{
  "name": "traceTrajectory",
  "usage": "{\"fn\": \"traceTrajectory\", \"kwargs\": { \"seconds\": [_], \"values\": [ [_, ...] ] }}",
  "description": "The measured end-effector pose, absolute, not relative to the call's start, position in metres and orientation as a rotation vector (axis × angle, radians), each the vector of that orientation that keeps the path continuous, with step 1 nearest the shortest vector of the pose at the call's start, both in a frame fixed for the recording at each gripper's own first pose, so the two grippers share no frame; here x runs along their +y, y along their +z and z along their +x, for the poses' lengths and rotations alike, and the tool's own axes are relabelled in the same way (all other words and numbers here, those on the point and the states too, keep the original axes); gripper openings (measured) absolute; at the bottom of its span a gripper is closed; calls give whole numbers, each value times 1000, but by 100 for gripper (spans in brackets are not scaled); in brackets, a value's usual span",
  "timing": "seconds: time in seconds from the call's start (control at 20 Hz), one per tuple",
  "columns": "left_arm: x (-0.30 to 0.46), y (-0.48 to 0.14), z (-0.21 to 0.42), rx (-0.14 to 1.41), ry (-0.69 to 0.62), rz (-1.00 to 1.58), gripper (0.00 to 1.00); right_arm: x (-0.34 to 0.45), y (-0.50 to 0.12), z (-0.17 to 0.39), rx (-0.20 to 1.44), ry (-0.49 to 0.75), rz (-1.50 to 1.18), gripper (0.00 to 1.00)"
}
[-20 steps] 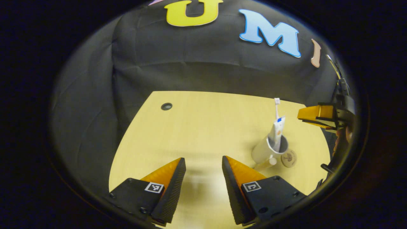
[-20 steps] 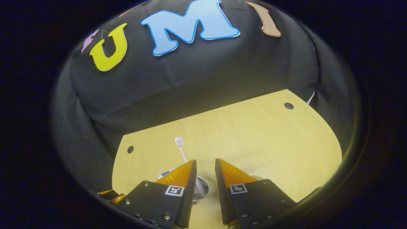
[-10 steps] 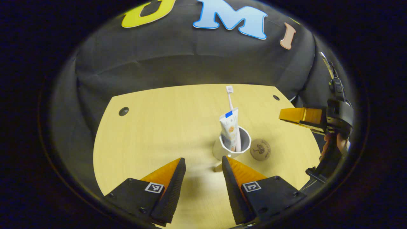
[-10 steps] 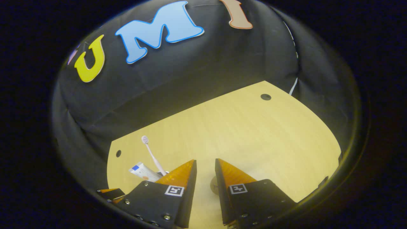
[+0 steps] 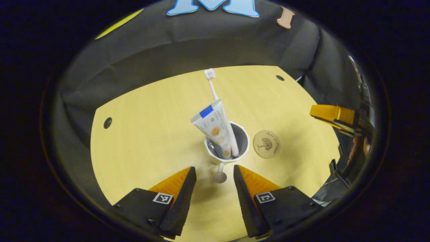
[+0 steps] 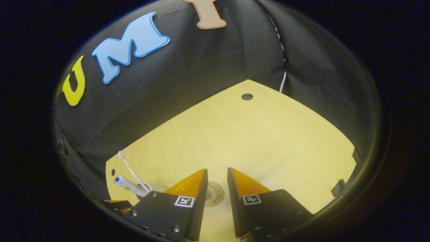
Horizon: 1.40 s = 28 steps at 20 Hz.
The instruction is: Put the toothbrush and toothpaste on the desktop into the cup, then pick up the cup and place it on the coaster on the desktop.
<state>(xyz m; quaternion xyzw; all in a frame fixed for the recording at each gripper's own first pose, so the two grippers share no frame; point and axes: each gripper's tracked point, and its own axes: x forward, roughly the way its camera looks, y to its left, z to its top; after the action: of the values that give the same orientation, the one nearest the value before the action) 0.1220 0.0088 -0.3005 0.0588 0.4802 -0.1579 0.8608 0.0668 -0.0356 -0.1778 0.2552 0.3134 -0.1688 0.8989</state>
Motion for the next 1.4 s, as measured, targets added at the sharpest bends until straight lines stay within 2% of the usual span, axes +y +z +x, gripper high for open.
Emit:
{"fn": "traceTrajectory", "kwargs": {
  "seconds": [0.2,0.35,0.5,0.6,0.75,0.95,1.05,1.3,1.35,1.4],
  "values": [
    [6,-325,127,1117,-324,172,77,-56,-192,55,667,-394,558,37],
    [9,-342,131,1186,-310,193,75,-68,-203,45,683,-423,572,37],
    [10,-356,133,1233,-296,220,72,-78,-214,38,706,-448,588,37],
    [10,-361,135,1251,-296,229,75,-83,-221,35,719,-459,593,37],
    [9,-371,137,1274,-288,235,61,-84,-226,35,728,-475,602,37],
    [7,-382,138,1290,-292,243,65,-89,-229,31,734,-472,600,37],
    [6,-389,138,1294,-283,229,51,-89,-230,30,741,-474,600,37],
    [1,-399,140,1256,-279,221,50,-94,-236,21,753,-485,611,37],
    [2,-395,140,1250,-280,218,38,-95,-237,19,755,-487,615,37],
    [2,-395,141,1244,-282,218,37,-95,-238,19,756,-488,617,37]
  ]
}}
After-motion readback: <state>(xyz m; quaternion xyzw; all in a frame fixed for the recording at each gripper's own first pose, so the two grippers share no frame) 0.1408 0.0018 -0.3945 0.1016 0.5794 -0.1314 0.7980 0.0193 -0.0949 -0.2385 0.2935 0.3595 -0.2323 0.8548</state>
